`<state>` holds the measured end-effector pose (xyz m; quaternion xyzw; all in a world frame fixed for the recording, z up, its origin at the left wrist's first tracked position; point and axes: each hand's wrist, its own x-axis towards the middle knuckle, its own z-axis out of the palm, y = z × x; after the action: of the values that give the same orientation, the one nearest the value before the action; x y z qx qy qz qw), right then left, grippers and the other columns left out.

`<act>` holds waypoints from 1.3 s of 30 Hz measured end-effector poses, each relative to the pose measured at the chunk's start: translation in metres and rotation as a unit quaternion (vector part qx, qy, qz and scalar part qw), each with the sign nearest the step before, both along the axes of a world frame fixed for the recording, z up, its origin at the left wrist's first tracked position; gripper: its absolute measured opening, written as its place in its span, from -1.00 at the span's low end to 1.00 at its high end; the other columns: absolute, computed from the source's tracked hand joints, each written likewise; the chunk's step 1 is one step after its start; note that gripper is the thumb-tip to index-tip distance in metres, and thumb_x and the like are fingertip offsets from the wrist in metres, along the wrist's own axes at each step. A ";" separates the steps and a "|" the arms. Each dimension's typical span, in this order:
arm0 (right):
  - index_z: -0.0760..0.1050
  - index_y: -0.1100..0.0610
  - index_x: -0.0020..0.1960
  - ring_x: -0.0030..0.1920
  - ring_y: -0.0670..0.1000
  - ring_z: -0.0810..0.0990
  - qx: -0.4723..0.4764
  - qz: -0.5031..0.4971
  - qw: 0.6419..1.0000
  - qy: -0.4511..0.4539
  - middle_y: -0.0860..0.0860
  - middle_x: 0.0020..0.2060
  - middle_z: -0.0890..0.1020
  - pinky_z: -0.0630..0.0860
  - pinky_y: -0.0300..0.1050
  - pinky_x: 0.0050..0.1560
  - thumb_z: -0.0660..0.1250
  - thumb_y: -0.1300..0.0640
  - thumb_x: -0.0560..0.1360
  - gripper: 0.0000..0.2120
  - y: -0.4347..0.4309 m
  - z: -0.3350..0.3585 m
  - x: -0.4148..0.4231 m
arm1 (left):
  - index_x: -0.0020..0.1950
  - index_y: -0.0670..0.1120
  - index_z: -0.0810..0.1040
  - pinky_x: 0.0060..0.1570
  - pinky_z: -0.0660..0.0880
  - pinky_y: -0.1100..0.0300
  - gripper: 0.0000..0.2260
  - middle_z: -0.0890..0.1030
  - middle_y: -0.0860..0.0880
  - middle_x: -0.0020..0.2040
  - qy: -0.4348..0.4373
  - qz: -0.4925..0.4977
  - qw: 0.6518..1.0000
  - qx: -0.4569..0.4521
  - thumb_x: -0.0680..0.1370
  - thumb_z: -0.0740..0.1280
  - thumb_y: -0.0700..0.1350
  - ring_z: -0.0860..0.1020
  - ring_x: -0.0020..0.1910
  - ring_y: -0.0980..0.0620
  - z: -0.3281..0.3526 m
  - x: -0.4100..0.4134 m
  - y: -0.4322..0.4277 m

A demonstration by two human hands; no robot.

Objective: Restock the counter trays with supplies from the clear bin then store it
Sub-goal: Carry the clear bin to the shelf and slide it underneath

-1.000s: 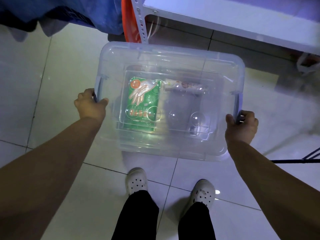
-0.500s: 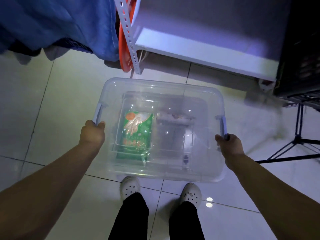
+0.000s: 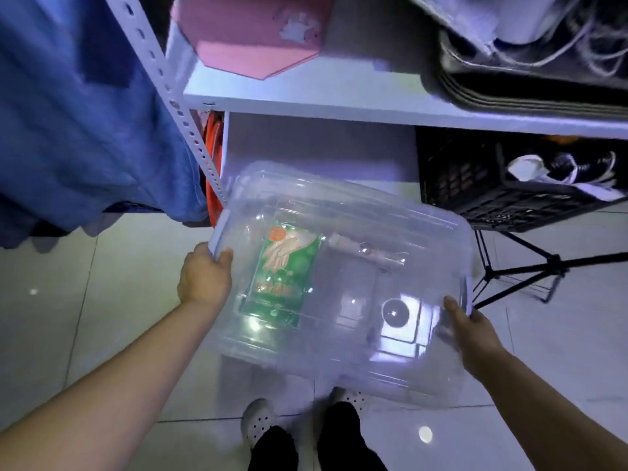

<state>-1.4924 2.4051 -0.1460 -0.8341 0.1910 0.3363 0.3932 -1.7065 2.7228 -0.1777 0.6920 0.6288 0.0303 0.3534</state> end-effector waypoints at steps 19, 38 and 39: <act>0.49 0.27 -0.04 -0.32 0.10 0.55 0.044 -0.174 0.984 0.008 0.23 -0.10 0.61 0.48 -0.09 -0.24 0.29 -0.06 0.45 -0.63 0.056 -0.003 0.045 | 0.42 -0.20 0.26 0.41 0.14 -0.12 -0.40 0.29 -0.20 0.46 0.006 -0.175 0.971 0.166 0.44 0.39 -0.16 0.20 0.46 -0.18 0.025 0.110 0.002; 0.42 0.18 -0.28 -0.14 0.07 0.55 0.178 -0.088 0.976 0.089 0.10 -0.28 0.54 0.50 -0.10 -0.08 0.22 0.09 0.57 -0.73 0.138 0.003 0.005 | 0.19 -0.04 0.33 -0.21 0.60 -0.17 -0.63 0.45 -0.10 -0.10 -0.123 0.041 0.986 -0.105 0.43 0.35 -0.14 0.56 -0.15 -0.21 0.011 0.069 -0.047; 0.42 0.18 -0.27 -0.16 0.06 0.56 0.178 -0.097 0.977 0.066 0.10 -0.26 0.53 0.50 -0.12 -0.11 0.22 0.10 0.56 -0.74 0.139 0.004 0.014 | 0.22 -0.03 0.34 -0.23 0.61 -0.16 -0.60 0.45 -0.15 -0.04 -0.126 0.037 0.987 -0.094 0.43 0.35 -0.14 0.56 -0.13 -0.22 0.010 0.068 -0.038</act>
<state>-1.4786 2.5437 -0.1416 -0.7039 0.2340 0.3794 0.5530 -1.6386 2.6846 -0.1674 0.6227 0.6043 0.0715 0.4919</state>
